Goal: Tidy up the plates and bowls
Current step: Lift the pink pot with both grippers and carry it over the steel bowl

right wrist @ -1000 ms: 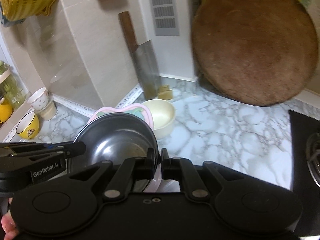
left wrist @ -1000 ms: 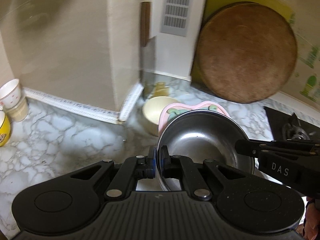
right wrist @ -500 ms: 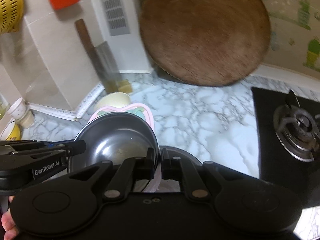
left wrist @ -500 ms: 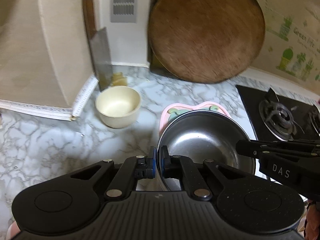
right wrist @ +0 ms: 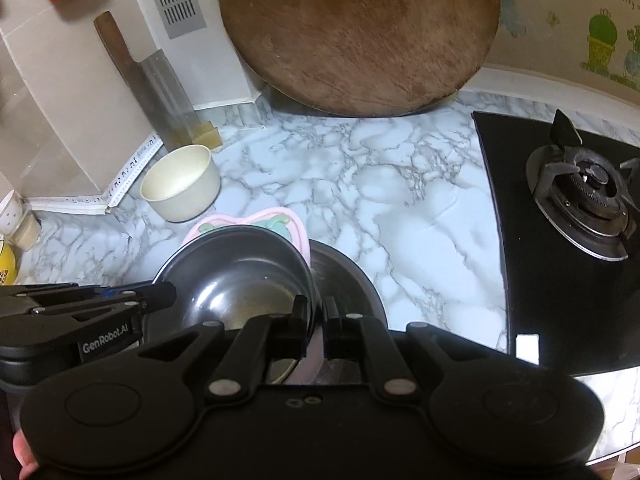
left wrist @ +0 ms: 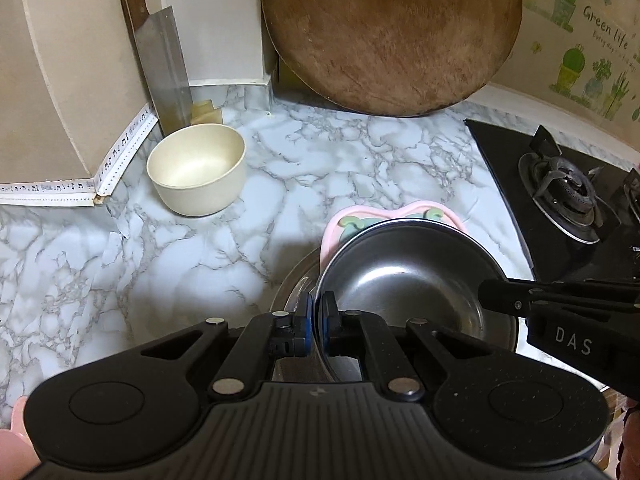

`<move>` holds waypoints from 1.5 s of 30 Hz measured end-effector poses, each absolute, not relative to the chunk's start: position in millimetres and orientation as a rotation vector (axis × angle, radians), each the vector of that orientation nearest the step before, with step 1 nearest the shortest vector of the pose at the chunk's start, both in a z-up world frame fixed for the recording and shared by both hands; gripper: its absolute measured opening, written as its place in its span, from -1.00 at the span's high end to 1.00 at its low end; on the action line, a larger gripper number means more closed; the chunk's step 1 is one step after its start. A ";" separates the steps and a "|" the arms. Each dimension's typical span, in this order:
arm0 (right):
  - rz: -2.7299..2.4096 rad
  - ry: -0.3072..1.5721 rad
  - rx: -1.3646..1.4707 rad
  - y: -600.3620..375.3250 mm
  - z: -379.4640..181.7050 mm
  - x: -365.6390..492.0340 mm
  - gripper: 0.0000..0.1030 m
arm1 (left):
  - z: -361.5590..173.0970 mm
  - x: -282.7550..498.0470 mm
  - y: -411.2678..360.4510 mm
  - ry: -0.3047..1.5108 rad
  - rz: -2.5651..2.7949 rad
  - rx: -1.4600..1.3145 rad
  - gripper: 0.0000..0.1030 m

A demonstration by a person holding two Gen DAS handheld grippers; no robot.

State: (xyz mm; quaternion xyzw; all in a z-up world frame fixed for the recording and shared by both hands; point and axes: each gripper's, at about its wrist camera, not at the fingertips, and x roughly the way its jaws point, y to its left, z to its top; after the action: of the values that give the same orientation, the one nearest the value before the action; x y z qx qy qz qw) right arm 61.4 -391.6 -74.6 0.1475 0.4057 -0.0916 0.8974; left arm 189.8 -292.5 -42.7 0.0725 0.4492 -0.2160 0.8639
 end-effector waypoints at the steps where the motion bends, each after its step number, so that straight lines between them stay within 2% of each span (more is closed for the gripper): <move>1: -0.192 0.841 0.307 -392.6 -76.3 62.0 0.85 | -44.6 190.7 -293.4 0.943 -0.451 0.155 0.92; 27: -0.193 0.884 0.347 -404.2 -100.0 78.4 0.82 | -68.6 207.3 -302.8 0.975 -0.456 0.180 0.92; 45: -0.195 0.877 0.345 -400.5 -96.0 74.5 0.48 | -65.3 205.9 -294.3 0.975 -0.497 0.150 0.90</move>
State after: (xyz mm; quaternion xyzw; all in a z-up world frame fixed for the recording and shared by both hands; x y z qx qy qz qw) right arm 74.5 -400.5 -96.0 0.1658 0.4219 -0.0937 0.8864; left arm 205.9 -294.3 -65.3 0.0714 0.4629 -0.2359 0.8514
